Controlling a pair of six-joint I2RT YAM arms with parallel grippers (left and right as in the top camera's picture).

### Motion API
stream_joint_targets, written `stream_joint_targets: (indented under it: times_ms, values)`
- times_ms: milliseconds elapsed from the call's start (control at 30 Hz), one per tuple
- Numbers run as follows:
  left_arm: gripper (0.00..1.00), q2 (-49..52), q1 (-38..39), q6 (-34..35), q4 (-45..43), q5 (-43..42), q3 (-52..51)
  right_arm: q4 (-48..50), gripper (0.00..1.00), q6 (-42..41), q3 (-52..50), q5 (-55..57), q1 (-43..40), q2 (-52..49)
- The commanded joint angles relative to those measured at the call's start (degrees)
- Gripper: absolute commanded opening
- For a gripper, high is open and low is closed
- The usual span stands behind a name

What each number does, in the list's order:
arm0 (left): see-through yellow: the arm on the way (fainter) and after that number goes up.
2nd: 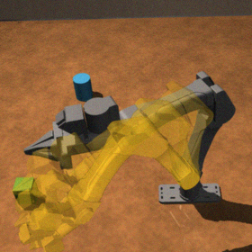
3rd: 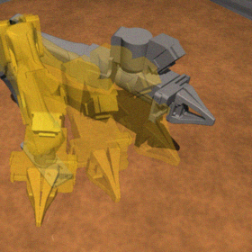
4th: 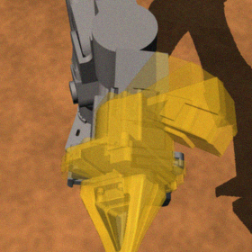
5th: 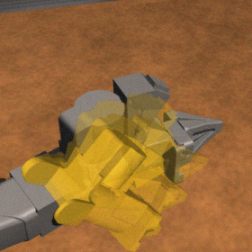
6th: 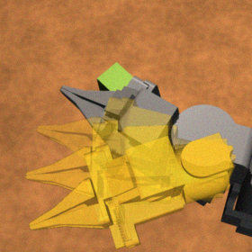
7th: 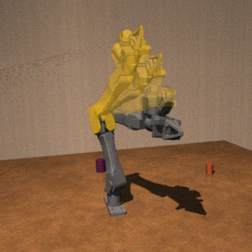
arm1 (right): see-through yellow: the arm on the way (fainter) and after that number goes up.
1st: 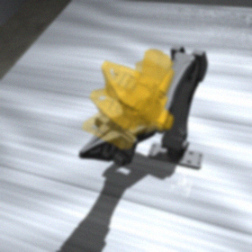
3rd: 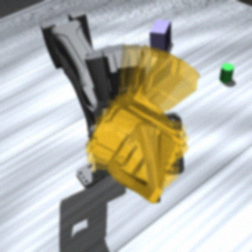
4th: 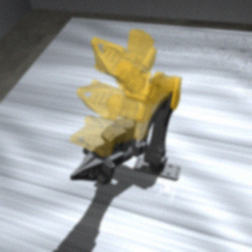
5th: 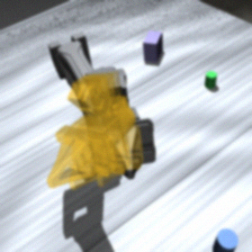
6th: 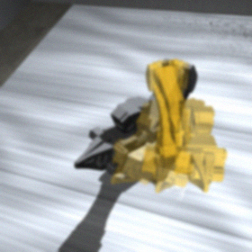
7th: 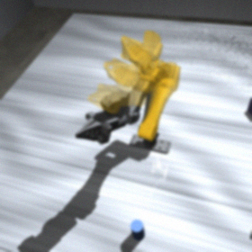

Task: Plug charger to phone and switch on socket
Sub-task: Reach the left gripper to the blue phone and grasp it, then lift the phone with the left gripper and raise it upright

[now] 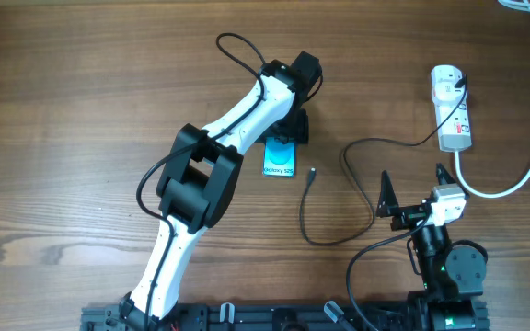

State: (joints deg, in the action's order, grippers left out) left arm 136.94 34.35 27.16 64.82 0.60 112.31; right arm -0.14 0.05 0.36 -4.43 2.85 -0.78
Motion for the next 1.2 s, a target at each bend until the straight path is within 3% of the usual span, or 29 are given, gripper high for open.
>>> stream_joint_targets:
  times_ms: [0,267,400,533,633,733,900,1167]
  values:
    - [0.71,1.5,-0.1,0.3,3.0,0.8,1.5,0.2,1.0,-0.1,-0.1,0.8,-0.2,0.5]
    - [0.71,-4.9,-0.9,0.3,6.9,-1.9,3.8,0.2,1.0,-0.1,-0.1,0.8,-0.2,0.5]
    - [0.71,-9.3,-3.7,0.3,9.1,-14.2,3.8,0.2,1.0,-0.1,-0.1,0.8,-0.2,0.5]
    - [0.67,-11.8,-8.8,-1.1,11.7,-33.7,3.8,0.2,1.0,-0.1,-0.1,0.8,-0.2,0.5]
    - [0.66,-11.9,-12.9,-4.6,12.9,-53.7,3.8,0.2,1.0,-0.1,-0.1,0.8,-0.2,0.5]
    - [0.62,-11.9,-16.7,-4.7,13.0,-66.9,3.7,0.2,1.0,-0.1,-0.1,0.8,-0.2,0.5]
    - [0.62,-11.9,-22.0,-4.3,13.0,-79.3,3.8,0.2,1.0,-0.1,-0.1,0.8,-0.2,0.5]
    - [0.61,-11.9,-27.1,0.3,13.6,-85.2,3.7,0.2,1.0,-0.1,-0.1,0.8,-0.2,0.5]
